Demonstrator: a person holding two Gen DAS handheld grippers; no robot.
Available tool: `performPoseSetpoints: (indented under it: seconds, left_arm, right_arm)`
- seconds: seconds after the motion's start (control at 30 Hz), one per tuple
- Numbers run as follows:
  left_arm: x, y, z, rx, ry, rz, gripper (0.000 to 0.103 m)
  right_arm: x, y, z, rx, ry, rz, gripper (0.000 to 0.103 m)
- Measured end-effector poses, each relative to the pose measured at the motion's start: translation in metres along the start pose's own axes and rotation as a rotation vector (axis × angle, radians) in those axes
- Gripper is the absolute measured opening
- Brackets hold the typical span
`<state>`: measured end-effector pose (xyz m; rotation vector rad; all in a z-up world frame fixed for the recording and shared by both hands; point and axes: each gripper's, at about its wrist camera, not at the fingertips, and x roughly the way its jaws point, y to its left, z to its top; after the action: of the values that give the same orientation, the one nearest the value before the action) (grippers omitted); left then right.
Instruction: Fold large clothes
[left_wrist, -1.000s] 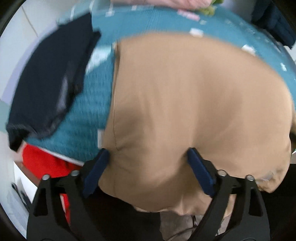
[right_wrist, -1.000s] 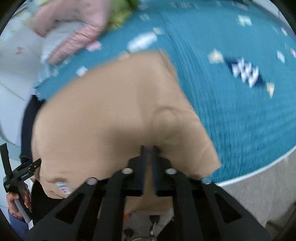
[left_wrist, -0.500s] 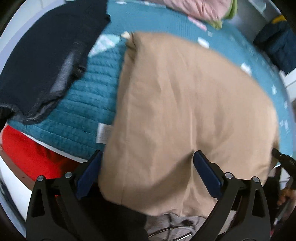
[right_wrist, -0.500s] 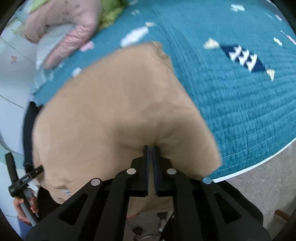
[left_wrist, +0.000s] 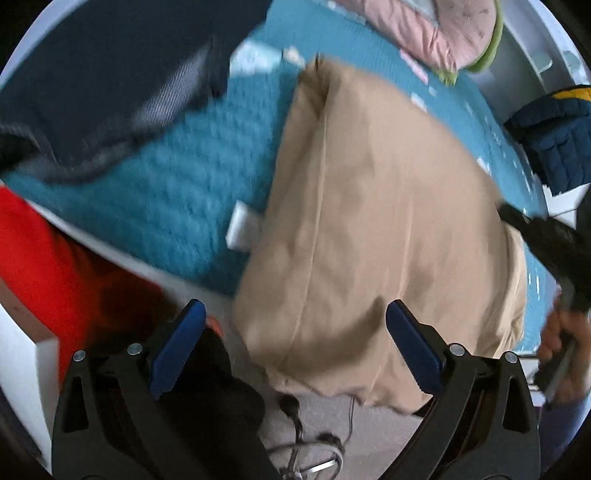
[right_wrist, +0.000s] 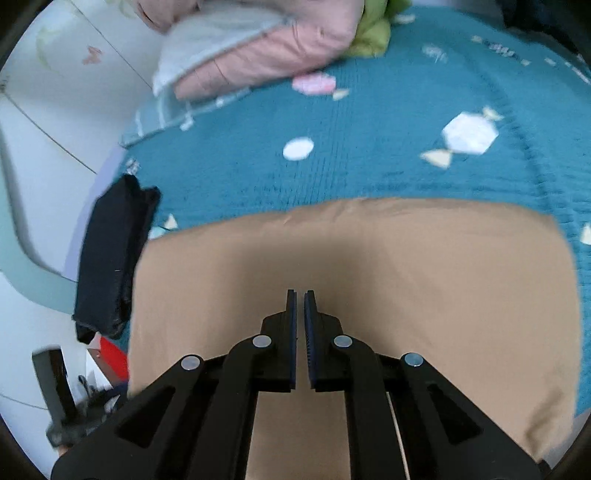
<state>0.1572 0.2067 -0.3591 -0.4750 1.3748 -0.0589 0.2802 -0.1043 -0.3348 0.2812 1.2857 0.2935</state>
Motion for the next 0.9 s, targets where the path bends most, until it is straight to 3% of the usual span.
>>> performPoseSetpoints:
  seconds: [0.1, 0.2, 0.33, 0.57, 0.87, 0.9]
  left_arm:
    - [0.01, -0.009, -0.005, 0.058, 0.01, 0.06, 0.098]
    - [0.018, -0.015, -0.001, 0.081, 0.038, 0.053, 0.098]
    - [0.026, -0.016, 0.003, 0.073, 0.043, 0.058, 0.098]
    - [0.03, -0.016, 0.005, 0.065, 0.049, 0.044, 0.098]
    - [0.04, 0.0, -0.001, 0.026, 0.114, -0.026, 0.097]
    - [0.04, 0.001, -0.002, 0.018, 0.113, -0.037, 0.091]
  right_arm:
    - [0.023, -0.02, 0.0, 0.074, 0.048, 0.018, 0.0]
    - [0.008, -0.022, -0.015, 0.08, 0.045, 0.049, 0.0]
    - [-0.008, -0.02, -0.06, 0.042, 0.055, 0.06, 0.0]
    - [-0.011, -0.029, -0.121, 0.109, 0.06, 0.102, 0.0]
    - [-0.004, -0.034, -0.125, 0.124, 0.034, 0.132, 0.0]
    - [-0.005, -0.034, -0.126, 0.124, 0.029, 0.134, 0.0]
